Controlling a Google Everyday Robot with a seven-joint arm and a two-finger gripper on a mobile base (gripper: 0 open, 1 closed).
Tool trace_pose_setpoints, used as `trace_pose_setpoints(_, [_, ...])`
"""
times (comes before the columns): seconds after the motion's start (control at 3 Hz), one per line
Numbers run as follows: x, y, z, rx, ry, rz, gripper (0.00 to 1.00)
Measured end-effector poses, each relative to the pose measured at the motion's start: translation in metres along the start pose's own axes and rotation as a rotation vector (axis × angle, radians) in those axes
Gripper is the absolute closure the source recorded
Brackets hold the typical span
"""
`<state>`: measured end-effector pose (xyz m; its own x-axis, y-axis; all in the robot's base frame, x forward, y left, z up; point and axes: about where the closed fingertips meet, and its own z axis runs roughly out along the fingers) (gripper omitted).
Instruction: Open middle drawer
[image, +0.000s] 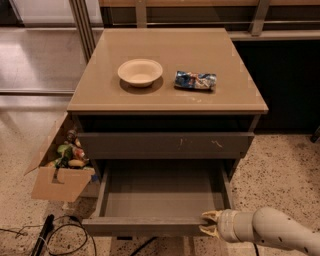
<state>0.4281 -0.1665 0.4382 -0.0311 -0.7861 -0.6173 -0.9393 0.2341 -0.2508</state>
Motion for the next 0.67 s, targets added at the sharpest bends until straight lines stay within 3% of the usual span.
trace_pose_setpoints(0.33, [0.0000,0.0000,0.0000,0.000,0.000,0.000,0.50])
trace_pose_setpoints(0.67, [0.0000,0.0000,0.0000,0.000,0.000,0.000,0.27])
